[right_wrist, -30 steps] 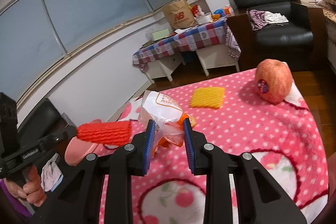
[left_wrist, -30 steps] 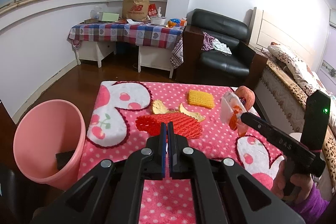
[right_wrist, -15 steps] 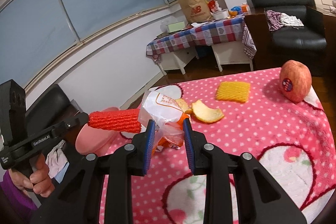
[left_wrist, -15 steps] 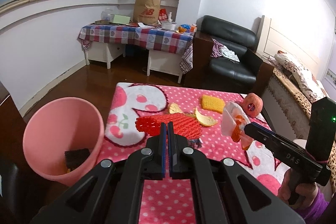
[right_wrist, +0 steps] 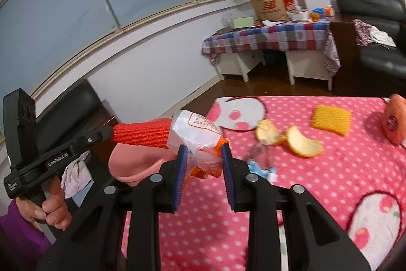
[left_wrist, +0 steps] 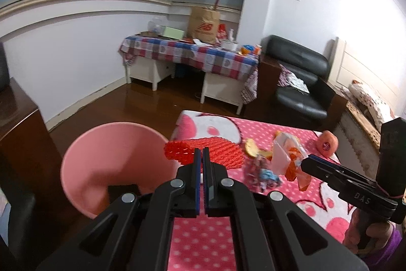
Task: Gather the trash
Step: 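Carry the red foam net and white plastic bag over the pink bucket, then open both tools to drop the items into the pink bucket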
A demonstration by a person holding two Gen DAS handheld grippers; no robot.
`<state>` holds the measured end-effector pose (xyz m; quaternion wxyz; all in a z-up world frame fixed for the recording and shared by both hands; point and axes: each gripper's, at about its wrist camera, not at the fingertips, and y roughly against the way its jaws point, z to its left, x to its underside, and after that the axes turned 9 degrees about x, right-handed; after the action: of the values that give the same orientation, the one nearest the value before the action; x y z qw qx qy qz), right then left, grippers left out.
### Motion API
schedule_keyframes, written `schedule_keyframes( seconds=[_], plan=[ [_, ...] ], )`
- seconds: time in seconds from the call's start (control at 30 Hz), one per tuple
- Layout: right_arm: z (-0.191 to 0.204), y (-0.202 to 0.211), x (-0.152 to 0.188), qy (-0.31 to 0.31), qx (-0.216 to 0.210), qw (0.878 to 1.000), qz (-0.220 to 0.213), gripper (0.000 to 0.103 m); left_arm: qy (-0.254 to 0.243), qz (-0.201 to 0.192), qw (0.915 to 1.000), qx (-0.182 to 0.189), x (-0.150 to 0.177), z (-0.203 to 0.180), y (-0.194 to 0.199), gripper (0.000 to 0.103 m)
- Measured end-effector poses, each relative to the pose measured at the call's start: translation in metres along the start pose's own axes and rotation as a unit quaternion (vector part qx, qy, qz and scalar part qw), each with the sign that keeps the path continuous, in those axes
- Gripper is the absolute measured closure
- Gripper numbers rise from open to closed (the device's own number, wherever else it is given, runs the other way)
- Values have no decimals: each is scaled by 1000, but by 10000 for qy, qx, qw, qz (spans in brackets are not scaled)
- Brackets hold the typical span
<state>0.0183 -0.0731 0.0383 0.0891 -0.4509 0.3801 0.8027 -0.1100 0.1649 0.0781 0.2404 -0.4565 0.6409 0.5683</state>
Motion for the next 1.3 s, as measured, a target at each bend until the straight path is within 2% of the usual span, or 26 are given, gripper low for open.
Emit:
schedule_keyframes(
  seconds=[0.13,0.47,0.73,1.07,1.2,1.23,1.27,1.3],
  plan=[
    [25,-18,-6,135,-213,9995,163,75,218,-65,9995,-226,3,33,8,102],
    [89,-78,-12,596,-586,9942,671,75,398,-7,9957,-837,23,92,13,102],
    [119,-109,-10,786,-676,9898,980,75,667,120,9929,-979,35,126,2,102],
    [134,-136,-4,840,-700,9861,1254,75,780,155,9913,-1045,44,136,1,102],
    [138,-146,-2,809,-659,9840,1443,72,778,161,9912,-1059,46,137,2,95],
    [138,-147,-2,816,-653,9838,1454,70,782,162,9911,-1062,46,137,2,94],
    [139,-147,-1,821,-653,9839,1447,64,781,162,9911,-1067,46,137,3,90],
    [138,-146,0,827,-661,9841,1425,62,781,153,9911,-1068,46,137,3,84]
  ],
)
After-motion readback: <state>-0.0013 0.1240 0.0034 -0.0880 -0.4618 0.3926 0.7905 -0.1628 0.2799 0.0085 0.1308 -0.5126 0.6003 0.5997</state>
